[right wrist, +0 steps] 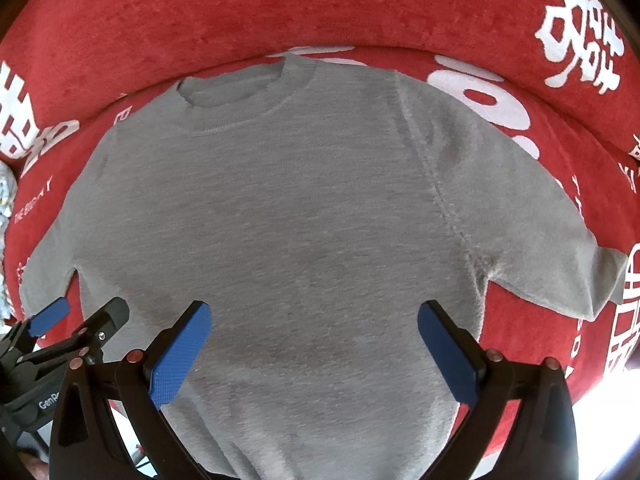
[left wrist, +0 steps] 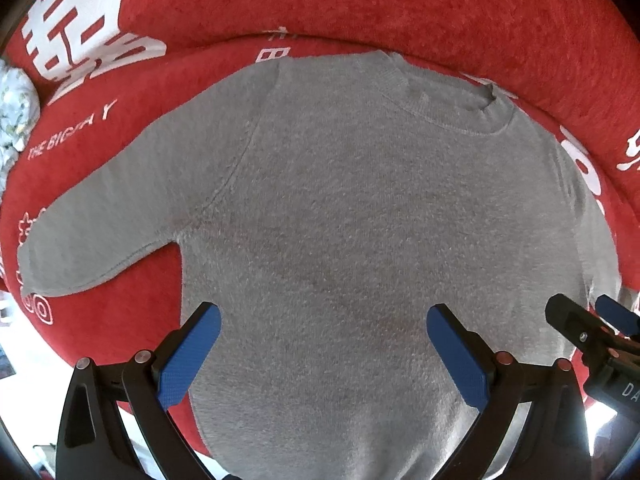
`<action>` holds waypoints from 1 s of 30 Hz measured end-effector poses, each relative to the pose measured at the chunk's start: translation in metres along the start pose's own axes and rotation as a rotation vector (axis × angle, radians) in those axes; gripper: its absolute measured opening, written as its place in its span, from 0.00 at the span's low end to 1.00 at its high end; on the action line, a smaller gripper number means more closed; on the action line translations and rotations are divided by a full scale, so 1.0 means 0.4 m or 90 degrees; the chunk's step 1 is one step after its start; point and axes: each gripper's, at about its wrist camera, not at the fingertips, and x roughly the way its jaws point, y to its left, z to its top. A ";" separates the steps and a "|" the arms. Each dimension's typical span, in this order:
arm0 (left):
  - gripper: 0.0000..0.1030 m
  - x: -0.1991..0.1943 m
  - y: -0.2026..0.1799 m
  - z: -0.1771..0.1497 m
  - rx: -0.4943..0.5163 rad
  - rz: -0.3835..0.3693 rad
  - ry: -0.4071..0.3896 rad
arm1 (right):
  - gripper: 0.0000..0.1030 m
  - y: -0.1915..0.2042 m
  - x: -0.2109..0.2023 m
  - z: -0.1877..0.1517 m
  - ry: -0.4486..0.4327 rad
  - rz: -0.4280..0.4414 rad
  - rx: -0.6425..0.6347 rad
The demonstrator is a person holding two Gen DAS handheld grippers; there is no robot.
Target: Fold small clothes
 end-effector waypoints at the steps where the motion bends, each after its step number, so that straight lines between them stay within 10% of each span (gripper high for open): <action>1: 1.00 0.001 0.008 -0.003 -0.003 -0.005 0.002 | 1.00 0.006 0.001 -0.002 0.003 0.002 -0.002; 18: 1.00 0.029 0.474 -0.075 -0.237 -0.082 -0.075 | 1.00 0.235 0.043 -0.084 0.051 0.060 -0.080; 30: 1.00 0.174 0.745 -0.104 -0.470 -0.323 -0.136 | 1.00 0.387 0.115 -0.121 0.091 0.050 -0.139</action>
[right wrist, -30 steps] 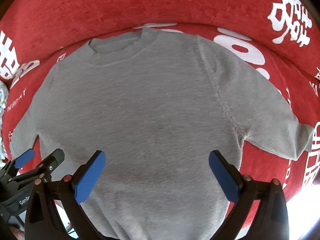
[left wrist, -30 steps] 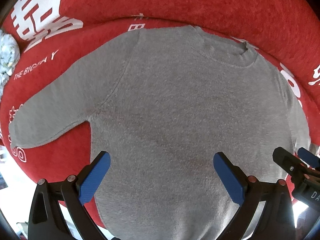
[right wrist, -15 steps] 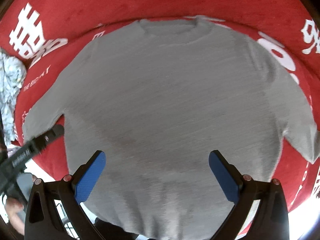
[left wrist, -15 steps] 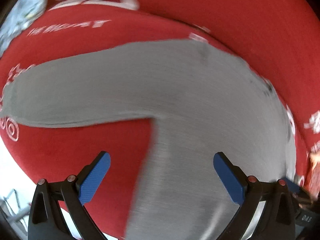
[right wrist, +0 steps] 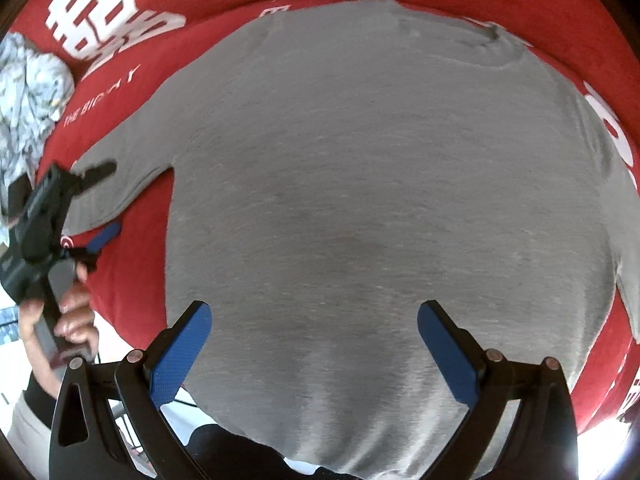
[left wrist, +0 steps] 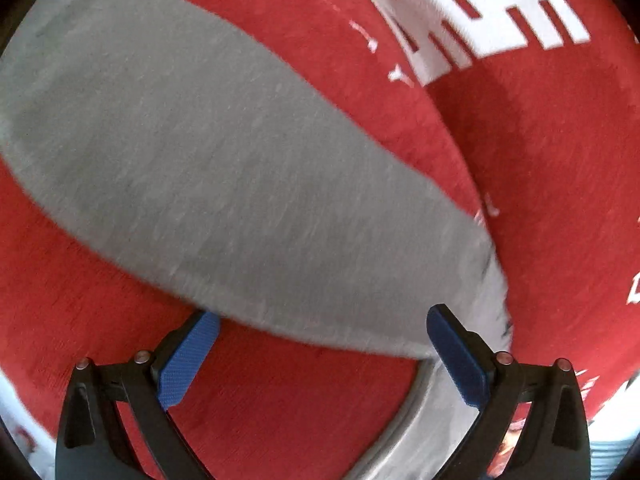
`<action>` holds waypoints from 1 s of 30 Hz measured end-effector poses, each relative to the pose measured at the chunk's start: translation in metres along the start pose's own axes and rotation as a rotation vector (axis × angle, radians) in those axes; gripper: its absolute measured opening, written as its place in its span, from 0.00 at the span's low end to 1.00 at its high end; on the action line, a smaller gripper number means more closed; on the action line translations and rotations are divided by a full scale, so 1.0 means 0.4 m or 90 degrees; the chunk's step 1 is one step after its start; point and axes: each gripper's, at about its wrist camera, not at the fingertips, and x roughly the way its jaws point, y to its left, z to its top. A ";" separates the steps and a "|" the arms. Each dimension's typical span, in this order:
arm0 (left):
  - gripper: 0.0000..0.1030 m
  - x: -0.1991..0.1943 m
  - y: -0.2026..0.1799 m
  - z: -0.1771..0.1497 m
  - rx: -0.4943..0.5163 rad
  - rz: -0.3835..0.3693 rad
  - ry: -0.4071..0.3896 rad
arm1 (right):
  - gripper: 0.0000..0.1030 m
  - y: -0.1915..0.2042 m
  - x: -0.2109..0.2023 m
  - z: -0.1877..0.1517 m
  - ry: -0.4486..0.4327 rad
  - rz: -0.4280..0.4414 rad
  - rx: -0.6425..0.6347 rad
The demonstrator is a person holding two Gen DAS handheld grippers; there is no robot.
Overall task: Fold small clothes
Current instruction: 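Grasp the sweater sleeve with the left tool and lift it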
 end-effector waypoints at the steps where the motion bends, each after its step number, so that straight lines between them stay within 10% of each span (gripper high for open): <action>1: 1.00 0.002 0.002 0.011 -0.013 -0.011 -0.004 | 1.00 0.009 0.003 0.003 0.000 0.000 -0.004; 11: 0.94 -0.131 0.080 0.106 -0.052 0.004 -0.129 | 1.00 0.062 0.008 0.002 0.012 0.008 -0.026; 14: 0.67 -0.136 0.073 0.111 -0.031 0.073 -0.135 | 1.00 0.059 0.009 0.000 0.015 0.012 -0.015; 16: 0.16 -0.129 0.060 0.115 0.007 0.135 -0.135 | 1.00 0.051 0.002 -0.007 0.013 0.014 -0.009; 17: 0.07 -0.107 0.051 0.120 0.018 0.142 -0.127 | 1.00 0.048 0.001 -0.007 0.010 0.014 -0.007; 23: 0.07 -0.137 -0.025 0.110 0.112 0.145 -0.152 | 1.00 0.011 -0.023 -0.028 -0.006 0.027 0.023; 30: 0.07 -0.162 -0.322 0.042 0.339 0.081 -0.155 | 1.00 -0.071 -0.073 -0.055 -0.040 0.050 0.079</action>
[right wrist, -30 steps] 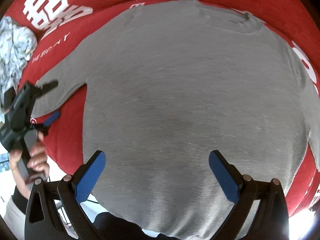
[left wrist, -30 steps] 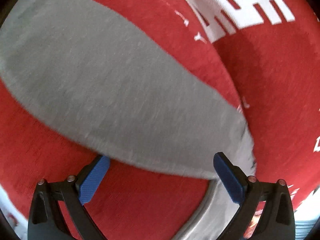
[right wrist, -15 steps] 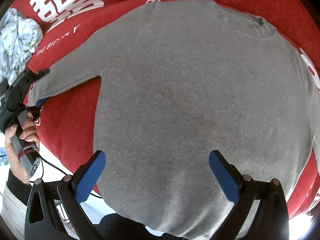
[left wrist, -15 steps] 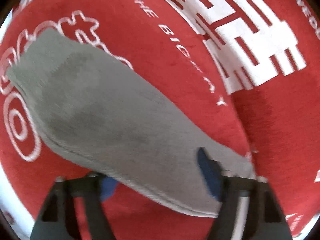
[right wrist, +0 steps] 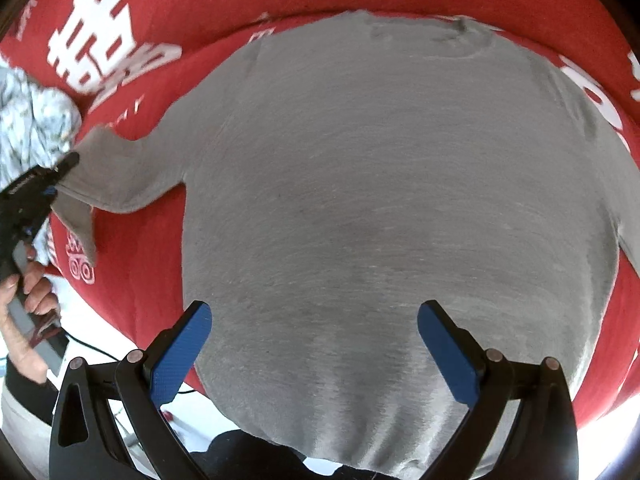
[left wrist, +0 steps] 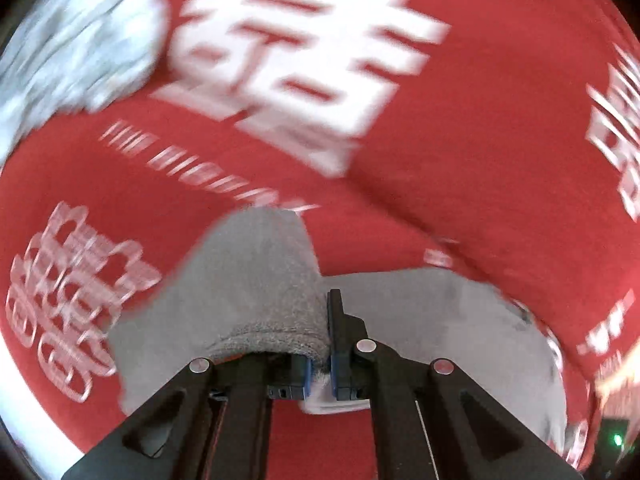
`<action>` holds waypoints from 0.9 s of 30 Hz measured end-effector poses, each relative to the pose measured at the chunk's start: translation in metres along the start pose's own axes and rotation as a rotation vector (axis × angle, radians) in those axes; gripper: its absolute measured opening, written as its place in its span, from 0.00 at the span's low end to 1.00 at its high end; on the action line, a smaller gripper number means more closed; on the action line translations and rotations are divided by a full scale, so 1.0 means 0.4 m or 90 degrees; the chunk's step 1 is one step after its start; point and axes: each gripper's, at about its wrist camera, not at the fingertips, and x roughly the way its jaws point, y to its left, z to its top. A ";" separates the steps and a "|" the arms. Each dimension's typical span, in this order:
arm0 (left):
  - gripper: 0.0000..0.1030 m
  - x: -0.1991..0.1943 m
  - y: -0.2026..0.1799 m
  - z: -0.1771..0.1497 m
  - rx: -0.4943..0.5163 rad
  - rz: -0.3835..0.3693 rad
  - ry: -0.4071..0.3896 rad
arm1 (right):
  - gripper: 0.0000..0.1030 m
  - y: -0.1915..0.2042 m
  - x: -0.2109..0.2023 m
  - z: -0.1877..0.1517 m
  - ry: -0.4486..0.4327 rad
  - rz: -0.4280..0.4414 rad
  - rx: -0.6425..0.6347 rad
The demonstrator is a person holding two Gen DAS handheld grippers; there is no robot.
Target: Fold small clothes
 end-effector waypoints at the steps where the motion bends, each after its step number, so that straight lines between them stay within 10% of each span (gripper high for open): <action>1: 0.07 -0.004 -0.057 0.010 0.032 -0.019 -0.004 | 1.00 -0.014 -0.010 -0.001 -0.007 0.003 0.009; 9: 0.07 0.066 -0.515 -0.064 0.233 -0.164 0.057 | 1.00 -0.222 -0.096 -0.034 -0.063 0.006 0.126; 14: 0.07 0.176 -0.715 -0.208 0.338 -0.171 0.141 | 1.00 -0.375 -0.107 -0.073 -0.065 -0.016 0.197; 17: 0.07 0.248 -0.740 -0.299 0.374 -0.140 0.199 | 1.00 -0.452 -0.093 -0.103 -0.058 -0.020 0.246; 22: 0.53 0.283 -0.715 -0.382 0.384 -0.107 0.257 | 1.00 -0.526 -0.082 -0.118 -0.070 -0.007 0.288; 27: 0.53 0.179 -0.634 -0.350 0.385 -0.076 0.220 | 1.00 -0.495 -0.113 -0.063 -0.114 0.000 0.251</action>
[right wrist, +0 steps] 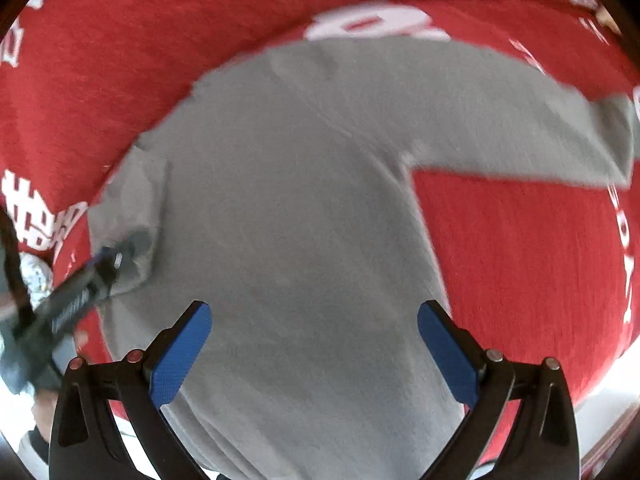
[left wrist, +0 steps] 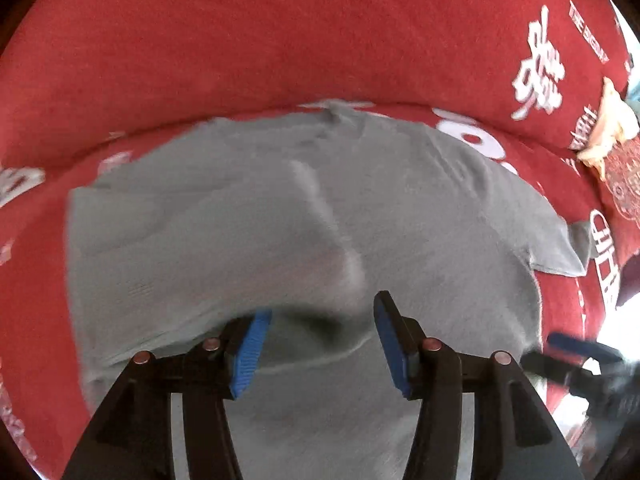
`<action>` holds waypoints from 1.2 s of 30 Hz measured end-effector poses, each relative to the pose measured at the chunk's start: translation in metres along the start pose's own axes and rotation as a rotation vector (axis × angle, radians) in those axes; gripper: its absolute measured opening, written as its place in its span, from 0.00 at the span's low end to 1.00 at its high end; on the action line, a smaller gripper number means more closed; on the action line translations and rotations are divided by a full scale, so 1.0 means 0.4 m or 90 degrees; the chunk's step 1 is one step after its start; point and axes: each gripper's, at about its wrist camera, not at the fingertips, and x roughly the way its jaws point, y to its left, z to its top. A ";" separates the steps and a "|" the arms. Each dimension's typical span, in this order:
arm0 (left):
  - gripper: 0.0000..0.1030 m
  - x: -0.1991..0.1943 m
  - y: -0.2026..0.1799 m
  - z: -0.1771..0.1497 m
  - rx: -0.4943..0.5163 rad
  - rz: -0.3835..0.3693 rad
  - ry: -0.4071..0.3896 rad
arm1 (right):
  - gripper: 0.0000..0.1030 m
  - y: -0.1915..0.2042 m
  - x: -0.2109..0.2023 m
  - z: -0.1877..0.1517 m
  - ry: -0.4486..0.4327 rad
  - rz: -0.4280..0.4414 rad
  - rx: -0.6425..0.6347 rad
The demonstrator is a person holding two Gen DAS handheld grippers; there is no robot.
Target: Fold small clothes
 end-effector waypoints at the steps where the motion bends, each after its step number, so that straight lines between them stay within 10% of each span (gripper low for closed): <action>1: 0.53 -0.023 0.028 -0.004 -0.012 0.013 -0.009 | 1.00 0.024 -0.001 0.010 0.005 0.002 -0.022; 9: 0.53 -0.090 0.365 -0.023 -0.190 0.146 -0.014 | 1.00 0.408 0.021 0.037 -0.077 -0.047 -0.403; 17: 0.53 0.001 0.413 -0.070 -0.219 0.185 0.035 | 0.93 0.600 0.173 -0.072 -0.126 -0.248 -0.708; 18: 0.53 0.003 0.406 -0.068 -0.217 0.188 0.032 | 0.82 0.608 0.199 -0.073 -0.136 -0.292 -0.731; 20: 0.61 0.005 0.396 -0.072 -0.207 0.210 0.033 | 0.16 0.607 0.236 -0.060 -0.130 -0.330 -0.747; 23: 0.67 0.006 0.383 -0.067 -0.190 0.225 0.034 | 0.06 0.570 0.181 0.008 -0.150 -0.251 -0.612; 27: 0.67 0.003 0.390 -0.056 -0.182 0.218 0.038 | 0.06 0.347 0.041 0.127 -0.178 -0.030 -0.214; 31: 0.67 0.007 0.382 -0.043 -0.162 0.236 0.044 | 0.41 0.064 0.054 0.141 -0.129 0.158 0.175; 36: 0.67 0.006 0.393 -0.023 -0.172 0.229 0.070 | 0.54 -0.073 0.071 0.104 -0.100 0.241 0.344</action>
